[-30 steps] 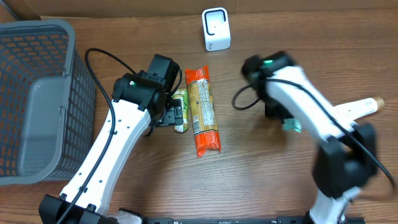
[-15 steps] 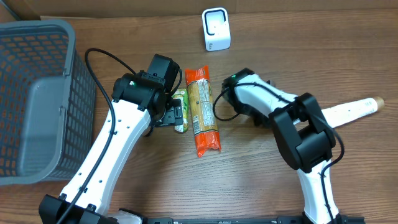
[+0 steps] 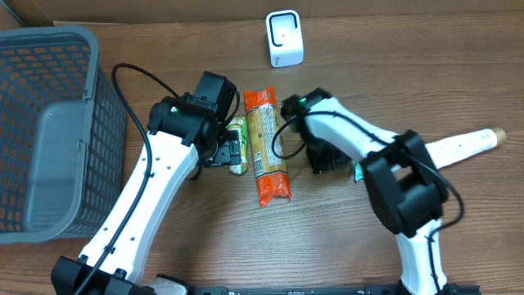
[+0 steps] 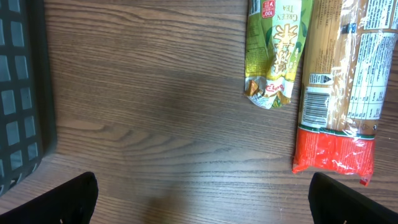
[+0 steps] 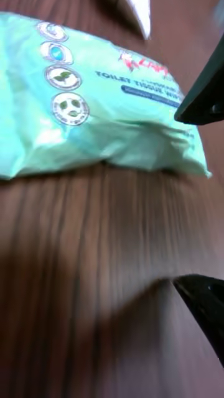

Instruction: Scan the item barcode

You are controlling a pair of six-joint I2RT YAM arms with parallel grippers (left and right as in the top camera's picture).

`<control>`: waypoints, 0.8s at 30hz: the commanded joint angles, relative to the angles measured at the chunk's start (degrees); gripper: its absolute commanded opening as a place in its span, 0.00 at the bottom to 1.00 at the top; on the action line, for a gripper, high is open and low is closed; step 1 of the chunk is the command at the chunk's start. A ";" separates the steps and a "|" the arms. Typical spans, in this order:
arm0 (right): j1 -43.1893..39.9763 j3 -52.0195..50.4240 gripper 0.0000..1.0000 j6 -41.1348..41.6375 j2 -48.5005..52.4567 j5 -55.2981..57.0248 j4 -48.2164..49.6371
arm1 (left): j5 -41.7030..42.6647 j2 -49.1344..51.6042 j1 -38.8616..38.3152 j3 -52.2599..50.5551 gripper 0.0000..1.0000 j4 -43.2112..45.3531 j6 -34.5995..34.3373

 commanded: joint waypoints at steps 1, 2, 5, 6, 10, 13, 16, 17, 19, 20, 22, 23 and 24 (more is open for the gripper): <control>-4.66 1.90 0.80 -8.37 -8.87 -11.85 0.94 | -0.79 0.24 -0.02 -0.09 0.99 0.07 -1.22; -6.19 1.90 0.80 -10.67 -10.54 -14.10 0.98 | -0.76 0.24 -0.02 -0.09 1.00 0.09 -1.22; -11.34 1.90 0.80 -18.25 -13.90 -20.02 0.39 | -0.79 0.24 -0.02 -0.09 0.99 0.09 -1.22; -13.07 1.88 0.80 -19.80 -14.36 -21.14 -0.04 | -0.76 0.24 -0.02 -0.09 0.99 0.07 -1.22; -19.26 0.50 0.80 -22.16 -14.05 -22.16 -0.68 | -0.79 0.24 -0.02 -0.09 1.00 0.07 -1.22; -21.77 -3.58 0.80 -22.45 -14.05 -22.18 1.64 | -0.79 0.24 -0.02 -0.09 1.00 0.09 -1.22; -22.27 -8.00 0.80 -22.58 -14.05 -22.77 4.70 | -0.79 0.24 -0.02 -0.09 0.99 0.07 -1.22; -22.27 -9.14 0.80 -22.60 -14.05 -23.69 5.62 | -0.76 0.24 -0.02 -0.09 1.00 0.09 -1.22; -22.25 -10.95 0.78 -22.60 -14.05 -25.14 7.45 | -0.79 0.24 -0.02 -0.09 0.99 0.09 -1.22; -22.16 -11.37 0.76 -22.58 -14.05 -25.40 7.87 | -0.79 0.24 -0.02 -0.09 1.00 0.07 -1.22; -22.14 -11.47 0.74 -22.58 -14.05 -25.42 8.57 | -0.79 0.24 -0.02 -0.09 0.99 0.07 -1.22; -22.03 -11.47 0.72 -22.58 -14.05 -25.62 9.03 | -0.79 0.24 -0.02 -0.09 1.00 0.07 -1.22; -21.64 -11.47 0.70 -22.60 -14.05 -25.49 9.66 | -0.79 0.24 -0.02 -0.09 1.00 0.07 -1.20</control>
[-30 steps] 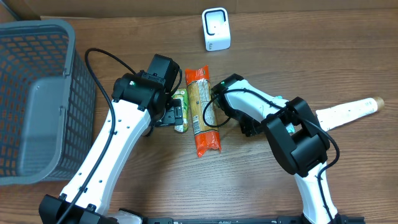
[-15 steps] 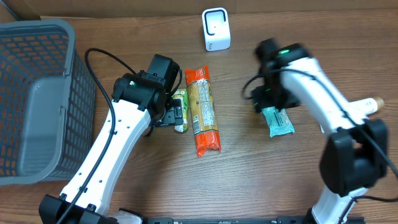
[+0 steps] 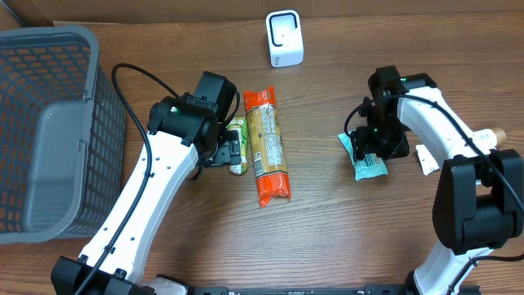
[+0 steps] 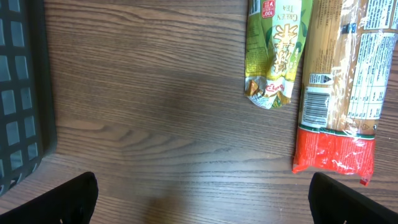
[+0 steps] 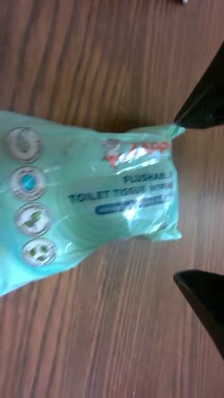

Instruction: Scan the item barcode

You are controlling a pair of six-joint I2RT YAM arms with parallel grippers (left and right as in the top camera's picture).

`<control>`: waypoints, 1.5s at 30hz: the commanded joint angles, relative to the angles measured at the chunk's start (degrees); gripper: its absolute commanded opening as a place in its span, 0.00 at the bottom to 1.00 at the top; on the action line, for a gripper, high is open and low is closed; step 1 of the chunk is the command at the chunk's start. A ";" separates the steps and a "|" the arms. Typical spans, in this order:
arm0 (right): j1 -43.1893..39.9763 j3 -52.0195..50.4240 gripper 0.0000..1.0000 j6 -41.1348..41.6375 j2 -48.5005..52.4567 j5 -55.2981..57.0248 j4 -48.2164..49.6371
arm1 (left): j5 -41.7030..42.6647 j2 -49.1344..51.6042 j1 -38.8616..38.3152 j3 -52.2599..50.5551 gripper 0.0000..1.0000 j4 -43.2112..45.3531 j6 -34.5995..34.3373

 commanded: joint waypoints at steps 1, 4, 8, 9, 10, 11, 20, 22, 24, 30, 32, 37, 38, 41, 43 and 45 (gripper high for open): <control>1.01 0.02 0.68 -0.48 -0.07 -0.90 1.64 | -0.79 0.24 -0.02 -0.09 1.00 0.07 -1.22; 2.16 -0.92 0.63 -0.42 -0.07 1.55 3.89 | -0.76 0.24 -0.02 -0.09 0.99 0.07 -1.22; 3.93 -3.45 0.59 -0.42 -0.07 4.94 6.58 | -0.76 0.24 -0.02 -0.09 1.00 0.07 -1.22; 4.52 -4.28 0.59 -0.35 -0.07 6.27 7.34 | -0.79 0.24 -0.02 -0.09 1.00 0.07 -1.20; 5.22 -5.16 0.59 0.50 -0.07 8.37 8.28 | -0.79 0.24 -0.02 -0.09 1.00 0.07 -1.22; 5.92 -5.99 0.59 1.44 -0.07 11.02 9.22 | -0.79 0.24 -0.02 -0.09 0.99 0.07 -1.22; 7.85 -14.14 0.49 3.67 -0.07 18.51 19.87 | -0.79 0.24 -0.02 -0.09 0.99 0.07 -1.22; 7.85 -16.24 0.46 3.67 -0.07 18.51 21.51 | -0.79 0.24 -0.02 -0.09 1.00 0.07 -1.22; 7.85 -18.34 0.43 3.69 -0.04 18.51 22.86 | -0.79 0.24 -0.02 -0.09 1.00 0.09 -1.22; 7.82 -21.22 0.28 4.13 -0.04 14.95 23.04 | -0.79 0.24 -0.02 -0.09 0.99 0.07 -1.22; 7.85 -21.20 0.16 4.11 -0.07 11.98 23.15 | -0.76 0.24 -0.02 -0.09 0.99 0.07 -1.22; 7.82 -18.45 0.04 3.58 -0.61 1.07 20.44 | -0.79 0.24 -0.02 -0.09 1.00 0.09 -1.22; 7.69 -17.25 0.04 2.78 -1.11 -2.19 19.37 | -0.76 0.24 -0.02 -0.09 1.00 0.07 -1.22; 6.19 -12.87 0.04 -1.81 -3.67 -16.28 15.87 | -0.76 0.24 -0.02 -0.09 1.00 0.07 -1.22; 4.15 -10.21 0.04 -6.49 -5.97 -28.94 14.08 | -0.79 0.24 -0.02 -0.09 0.99 0.07 -1.22; 1.11 -7.91 0.04 -10.62 -8.63 -41.90 12.68 | -0.79 0.24 -0.02 -0.09 1.00 0.09 -1.22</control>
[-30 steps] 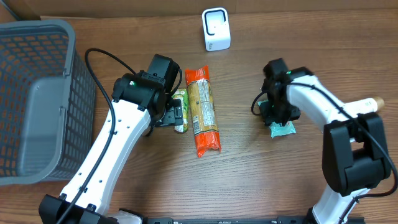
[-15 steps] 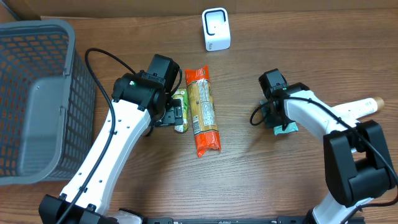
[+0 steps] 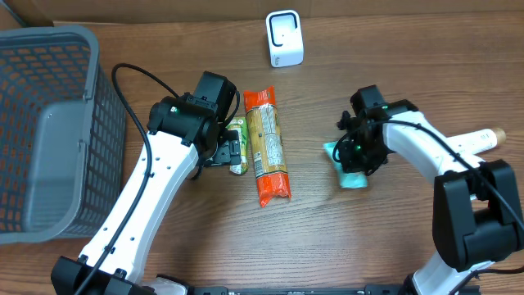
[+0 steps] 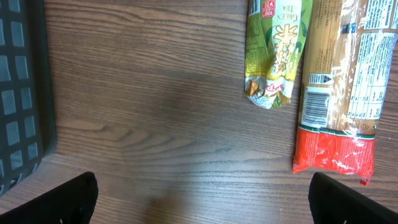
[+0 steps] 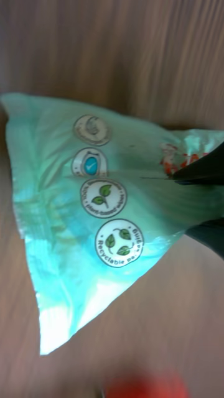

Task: Scan the item barcode
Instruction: 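Lift the mint-green packet and carry it toward the white scanner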

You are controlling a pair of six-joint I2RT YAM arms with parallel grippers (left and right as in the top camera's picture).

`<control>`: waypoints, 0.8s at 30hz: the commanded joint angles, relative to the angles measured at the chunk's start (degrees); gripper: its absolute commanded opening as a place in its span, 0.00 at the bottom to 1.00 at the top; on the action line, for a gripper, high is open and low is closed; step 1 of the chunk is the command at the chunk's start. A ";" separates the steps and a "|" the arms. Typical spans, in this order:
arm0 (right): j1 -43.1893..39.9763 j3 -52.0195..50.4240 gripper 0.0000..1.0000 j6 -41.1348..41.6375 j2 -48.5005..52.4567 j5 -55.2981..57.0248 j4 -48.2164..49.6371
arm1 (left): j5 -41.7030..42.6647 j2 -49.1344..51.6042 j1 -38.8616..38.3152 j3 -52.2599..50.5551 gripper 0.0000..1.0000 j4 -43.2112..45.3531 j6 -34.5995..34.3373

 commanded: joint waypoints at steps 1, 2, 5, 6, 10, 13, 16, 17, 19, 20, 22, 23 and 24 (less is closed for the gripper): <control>-5.05 4.55 0.04 -9.16 -5.07 -33.48 -0.90 | -0.76 0.24 -0.02 -0.09 1.00 0.09 -1.22; -6.62 4.94 0.04 -10.10 -6.19 -38.42 -1.14 | -0.76 0.24 -0.02 -0.09 0.99 0.11 -1.22; -11.13 5.22 0.04 -13.18 -8.94 -51.23 -2.82 | -0.79 0.24 -0.02 -0.09 1.00 0.09 -1.22; -12.55 5.22 0.04 -14.82 -9.60 -55.10 -3.98 | -0.79 0.24 -0.02 -0.09 1.00 0.09 -1.22; -15.04 5.22 0.03 -19.15 -10.19 -67.89 -7.58 | -0.79 0.24 -0.02 -0.09 1.00 0.09 -1.22; -14.86 5.97 0.03 -17.97 -10.23 -71.54 -6.38 | -0.76 0.24 -0.02 -0.09 1.00 0.09 -1.22; -14.01 8.00 0.03 -17.44 -10.23 -71.54 -6.95 | -0.79 0.24 -0.02 -0.09 1.00 0.09 -1.22; -13.68 8.90 0.03 -17.14 -10.32 -71.54 -7.10 | -0.79 0.24 -0.02 -0.09 0.99 0.09 -1.22; -13.20 11.19 0.03 -15.76 -10.45 -71.54 -7.19 | -0.76 0.24 -0.02 -0.09 1.00 0.09 -1.22; -13.05 12.50 0.03 -15.17 -10.62 -71.54 -7.17 | -0.79 0.24 -0.02 -0.09 1.00 0.09 -1.22; -13.05 15.65 0.03 -13.49 -10.95 -71.54 -7.15 | -0.79 0.24 -0.02 -0.09 1.00 0.09 -1.22; -13.05 17.42 0.03 -12.98 -11.17 -71.54 -7.13 | -0.76 0.24 -0.02 -0.09 1.00 0.11 -1.22; -13.05 19.23 0.03 -12.37 -11.45 -71.54 -7.17 | -0.76 0.24 -0.02 -0.09 0.99 0.09 -1.22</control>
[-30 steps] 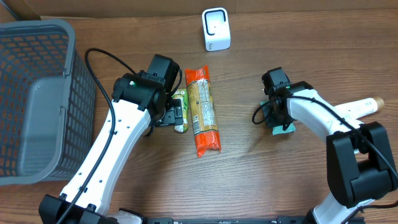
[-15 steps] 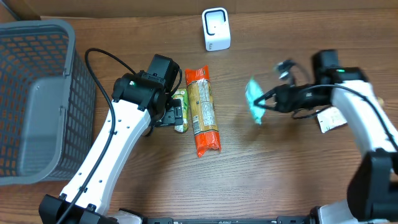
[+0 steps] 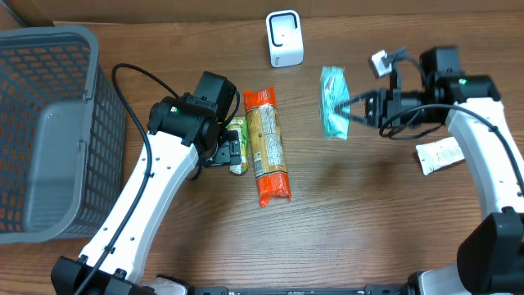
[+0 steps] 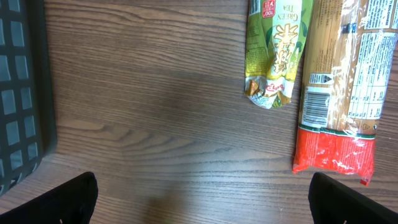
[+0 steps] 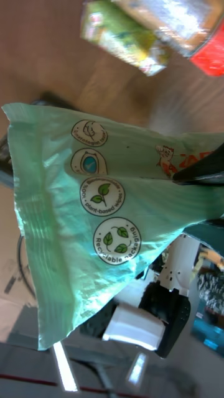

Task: Scan the item barcode
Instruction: 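Lift the mint-green packet and carry it toward the white scanner, then hold the packet barcode against the white scanner with right gripper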

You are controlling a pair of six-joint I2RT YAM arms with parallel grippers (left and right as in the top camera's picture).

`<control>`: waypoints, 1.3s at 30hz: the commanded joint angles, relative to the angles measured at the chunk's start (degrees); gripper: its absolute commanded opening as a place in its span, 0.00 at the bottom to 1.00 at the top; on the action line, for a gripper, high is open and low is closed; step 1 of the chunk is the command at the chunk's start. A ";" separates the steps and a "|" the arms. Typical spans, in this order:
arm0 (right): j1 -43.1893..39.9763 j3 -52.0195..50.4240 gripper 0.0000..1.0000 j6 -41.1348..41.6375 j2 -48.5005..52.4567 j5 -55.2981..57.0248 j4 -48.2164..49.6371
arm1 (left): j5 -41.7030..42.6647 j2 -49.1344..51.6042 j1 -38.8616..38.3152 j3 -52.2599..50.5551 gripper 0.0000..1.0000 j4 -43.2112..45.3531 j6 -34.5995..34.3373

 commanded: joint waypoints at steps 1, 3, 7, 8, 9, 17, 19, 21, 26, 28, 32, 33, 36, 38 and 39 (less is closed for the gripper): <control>0.11 7.87 0.03 3.04 -2.21 -4.07 0.15 | -0.76 0.24 -0.02 -0.04 1.00 0.07 -1.22; 0.20 11.61 0.03 3.67 -2.80 -4.07 0.15 | -0.79 0.24 -0.02 -0.04 1.00 0.04 -1.22; 1.07 17.49 0.03 4.20 -3.82 -4.04 0.68 | -0.79 0.24 -0.02 -0.04 1.00 0.04 -1.22; 1.38 18.47 0.03 4.28 -3.98 -4.04 0.85 | -0.79 0.24 -0.02 -0.04 1.00 0.07 -1.22; 1.70 19.23 0.03 4.26 -3.98 -4.04 1.01 | -0.79 0.24 -0.02 -0.04 0.99 0.04 -1.22; 3.56 20.06 0.03 6.80 -4.00 -4.04 5.07 | -0.79 0.24 -0.02 -0.04 0.99 0.04 -1.22; 4.07 20.06 0.03 8.85 -4.00 -4.04 7.10 | -0.79 0.24 -0.02 -0.04 1.00 0.04 -1.22; 4.59 20.06 0.03 12.15 -4.00 -4.04 10.56 | -0.76 0.24 -0.02 -0.04 1.00 0.04 -1.22; 4.96 20.06 0.03 28.22 -4.00 2.97 26.25 | -0.79 0.24 -0.02 -0.04 0.99 0.04 -1.22; 5.16 20.06 0.03 30.69 -3.72 9.38 29.62 | -0.76 0.24 -0.02 -0.04 1.00 0.04 -1.22; 7.21 20.06 0.03 27.02 -2.69 29.16 25.09 | -0.79 0.24 -0.02 -0.04 1.00 0.04 -1.20; 8.28 20.06 0.03 25.51 -2.45 36.11 23.28 | -0.76 0.24 -0.02 -0.04 1.00 0.04 -1.22; 13.25 20.06 0.03 21.86 -1.09 61.81 19.91 | -0.79 0.24 -0.02 -0.04 1.00 0.04 -1.22; 16.59 20.13 0.03 20.24 0.09 74.29 19.93 | -0.76 0.24 -0.02 -0.04 1.00 0.04 -1.22; 18.10 20.48 0.03 19.28 0.87 78.86 19.98 | -0.79 0.24 -0.02 -0.04 0.99 0.04 -1.22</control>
